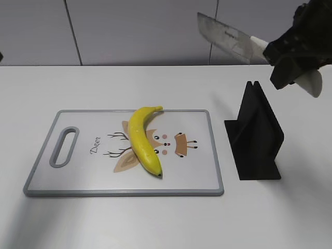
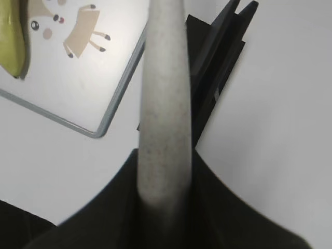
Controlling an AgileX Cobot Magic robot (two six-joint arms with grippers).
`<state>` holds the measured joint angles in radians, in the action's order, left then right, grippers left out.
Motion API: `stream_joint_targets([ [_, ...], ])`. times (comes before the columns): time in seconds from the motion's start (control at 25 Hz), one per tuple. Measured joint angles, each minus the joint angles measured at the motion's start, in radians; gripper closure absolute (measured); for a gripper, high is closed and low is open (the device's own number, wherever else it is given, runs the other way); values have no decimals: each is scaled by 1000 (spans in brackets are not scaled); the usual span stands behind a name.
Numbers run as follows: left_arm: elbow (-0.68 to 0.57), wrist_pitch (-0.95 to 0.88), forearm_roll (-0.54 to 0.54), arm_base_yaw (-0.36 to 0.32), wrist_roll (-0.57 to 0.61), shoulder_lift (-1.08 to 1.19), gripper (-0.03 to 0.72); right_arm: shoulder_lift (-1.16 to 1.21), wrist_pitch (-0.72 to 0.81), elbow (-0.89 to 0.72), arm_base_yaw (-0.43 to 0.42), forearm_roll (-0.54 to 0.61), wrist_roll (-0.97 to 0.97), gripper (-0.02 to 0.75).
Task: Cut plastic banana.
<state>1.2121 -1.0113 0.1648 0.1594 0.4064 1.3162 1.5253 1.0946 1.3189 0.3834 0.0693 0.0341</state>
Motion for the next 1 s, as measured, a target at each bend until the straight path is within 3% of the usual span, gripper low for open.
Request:
stream_joint_targets([
  [0.64,-468,12,-24,-39,-58,-575,98,-90,-149,-257,0,-55,-314,560],
  [1.0,-625,-15,-32,-39,-110,-902,98,-90,-224,-354,0,-69,-381,560],
])
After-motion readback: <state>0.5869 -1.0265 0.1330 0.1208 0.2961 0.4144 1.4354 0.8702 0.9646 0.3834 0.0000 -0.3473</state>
